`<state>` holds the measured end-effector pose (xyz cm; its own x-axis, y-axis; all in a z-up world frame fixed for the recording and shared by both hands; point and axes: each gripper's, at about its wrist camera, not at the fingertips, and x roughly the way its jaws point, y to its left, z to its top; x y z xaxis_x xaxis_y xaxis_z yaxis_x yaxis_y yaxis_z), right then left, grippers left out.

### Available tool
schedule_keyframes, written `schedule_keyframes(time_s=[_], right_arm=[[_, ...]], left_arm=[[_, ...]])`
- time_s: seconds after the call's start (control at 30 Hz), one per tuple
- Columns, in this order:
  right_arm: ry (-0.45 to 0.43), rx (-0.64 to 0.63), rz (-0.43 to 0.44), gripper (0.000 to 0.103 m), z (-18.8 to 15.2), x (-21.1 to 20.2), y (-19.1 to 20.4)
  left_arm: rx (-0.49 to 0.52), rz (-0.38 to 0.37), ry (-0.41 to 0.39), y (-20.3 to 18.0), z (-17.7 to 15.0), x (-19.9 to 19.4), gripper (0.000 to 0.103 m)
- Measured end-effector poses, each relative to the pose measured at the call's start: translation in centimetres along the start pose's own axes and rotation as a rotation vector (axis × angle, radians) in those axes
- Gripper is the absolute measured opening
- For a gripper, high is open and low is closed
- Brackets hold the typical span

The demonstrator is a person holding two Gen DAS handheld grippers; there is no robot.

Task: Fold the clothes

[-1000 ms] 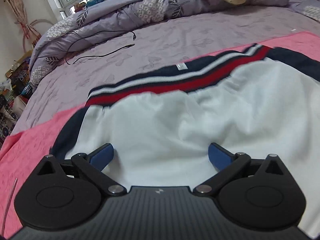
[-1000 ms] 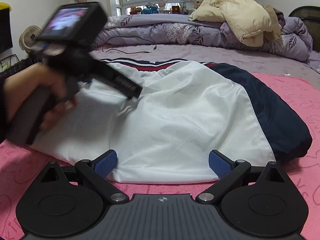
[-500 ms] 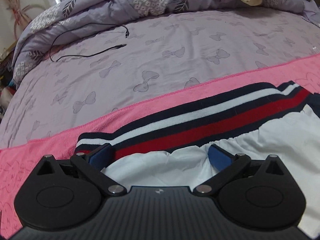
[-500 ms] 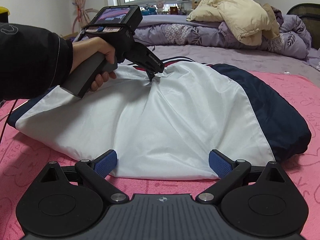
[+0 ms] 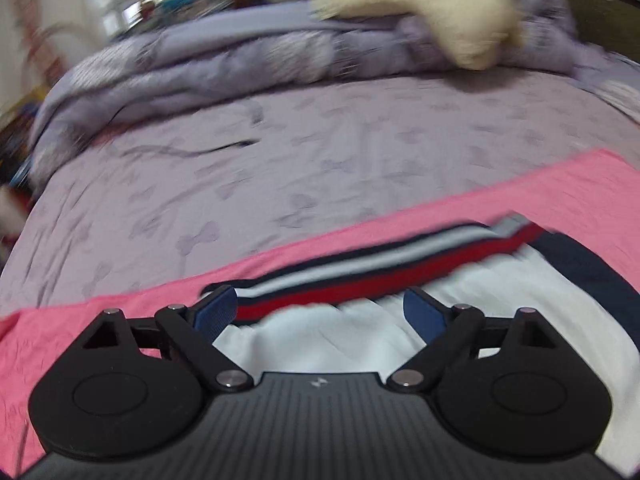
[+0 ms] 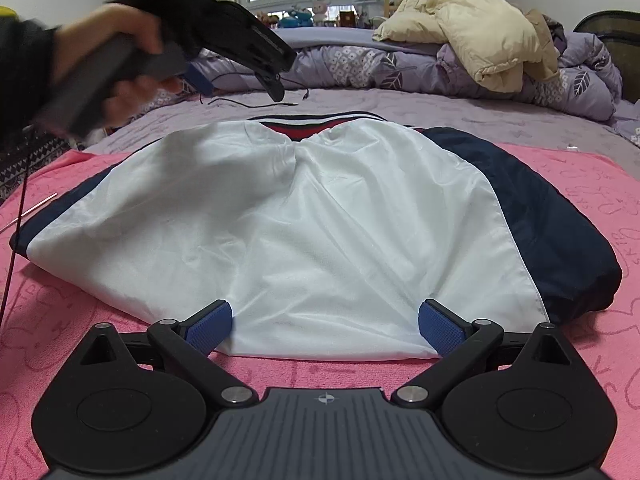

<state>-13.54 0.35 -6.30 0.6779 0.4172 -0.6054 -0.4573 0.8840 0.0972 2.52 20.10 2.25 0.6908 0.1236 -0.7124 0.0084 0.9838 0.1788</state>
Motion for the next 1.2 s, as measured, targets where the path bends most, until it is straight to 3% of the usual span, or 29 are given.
schedule_keyframes(time_s=[0.03,0.13,0.23,0.33,0.47,0.57,0.77,0.87,1.03,1.2], right_arm=[[0.0,0.0,0.0,0.101,0.0,0.0,0.0],[0.0,-0.001,-0.001,0.101,0.0,0.0,0.0],[-0.001,-0.001,-0.002,0.101,0.0,0.0,0.0],[-0.001,0.0,-0.003,0.102,0.0,0.1,-0.1],[-0.001,0.0,-0.003,0.102,0.1,0.2,-0.2],[-0.001,0.003,-0.001,0.102,0.1,0.2,-0.2],[-0.002,0.013,-0.003,0.102,0.1,0.3,-0.3],[-0.001,0.015,0.001,0.103,0.1,0.3,-0.4],[0.0,0.016,0.002,0.103,0.1,0.4,-0.4],[0.003,0.03,0.016,0.103,0.3,0.2,-0.7]], left_arm=[[0.06,-0.028,-0.012,-1.1,-1.1,-1.3,0.093],[0.198,-0.019,0.026,-4.5,-5.3,-2.8,0.093],[0.321,0.068,0.029,-6.8,-8.3,-0.7,0.096],[0.419,0.156,-0.089,-7.6,-8.0,1.3,0.099],[0.363,0.201,-0.063,-6.8,-3.6,6.1,0.101],[0.267,0.289,-0.031,-4.9,-0.9,10.2,0.103],[-0.061,0.165,0.046,0.0,0.4,12.0,0.103],[-0.122,0.171,0.051,0.8,-0.1,9.9,0.099],[-0.083,0.191,-0.038,0.0,-2.8,2.2,0.097],[-0.005,0.202,-0.097,-4.0,-8.4,-4.4,0.098]])
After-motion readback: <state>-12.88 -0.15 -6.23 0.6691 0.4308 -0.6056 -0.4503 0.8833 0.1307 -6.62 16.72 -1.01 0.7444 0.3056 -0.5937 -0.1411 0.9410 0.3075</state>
